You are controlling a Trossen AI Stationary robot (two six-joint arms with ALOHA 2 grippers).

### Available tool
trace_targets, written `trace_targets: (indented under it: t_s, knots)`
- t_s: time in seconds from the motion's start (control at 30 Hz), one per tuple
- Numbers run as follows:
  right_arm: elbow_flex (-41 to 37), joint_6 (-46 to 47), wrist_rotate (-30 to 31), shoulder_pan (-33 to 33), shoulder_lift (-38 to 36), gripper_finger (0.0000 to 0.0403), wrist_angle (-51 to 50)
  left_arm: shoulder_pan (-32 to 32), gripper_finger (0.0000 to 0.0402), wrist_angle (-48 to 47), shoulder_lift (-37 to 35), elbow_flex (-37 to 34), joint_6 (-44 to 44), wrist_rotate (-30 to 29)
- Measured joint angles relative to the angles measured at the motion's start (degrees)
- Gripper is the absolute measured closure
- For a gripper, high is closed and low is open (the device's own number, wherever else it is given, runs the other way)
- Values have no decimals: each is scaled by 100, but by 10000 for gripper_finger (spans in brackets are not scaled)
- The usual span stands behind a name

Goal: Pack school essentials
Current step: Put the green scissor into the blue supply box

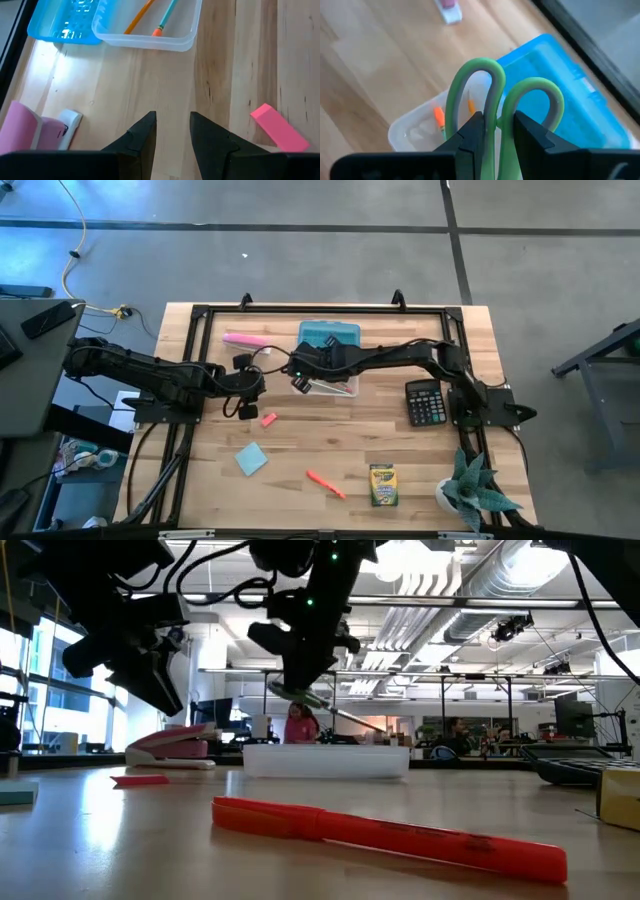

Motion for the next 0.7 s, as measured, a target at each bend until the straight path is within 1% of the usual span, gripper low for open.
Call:
trace_targets:
  t_s: [0.1, 0.3, 0.5, 0.6, 0.7]
  knots:
    - [1, -112, -159, -22, 101, 330, -3, 0, 296, 7, 0, 0, 114, -1]
    - [-4, -335, -240, -85, 238, 330, -78, 0, 296, 11, 0, 0, 221, -1]
    - [-4, -390, -628, -168, 373, 330, -19, -2, 296, 15, 0, 0, 333, -1]
    - [-3, -406, -712, -195, 385, 330, -64, 0, 296, 42, 0, 0, 333, 6]
    - [-4, -397, -986, -239, 457, 330, -112, 0, 296, 50, 0, 0, 303, 9]
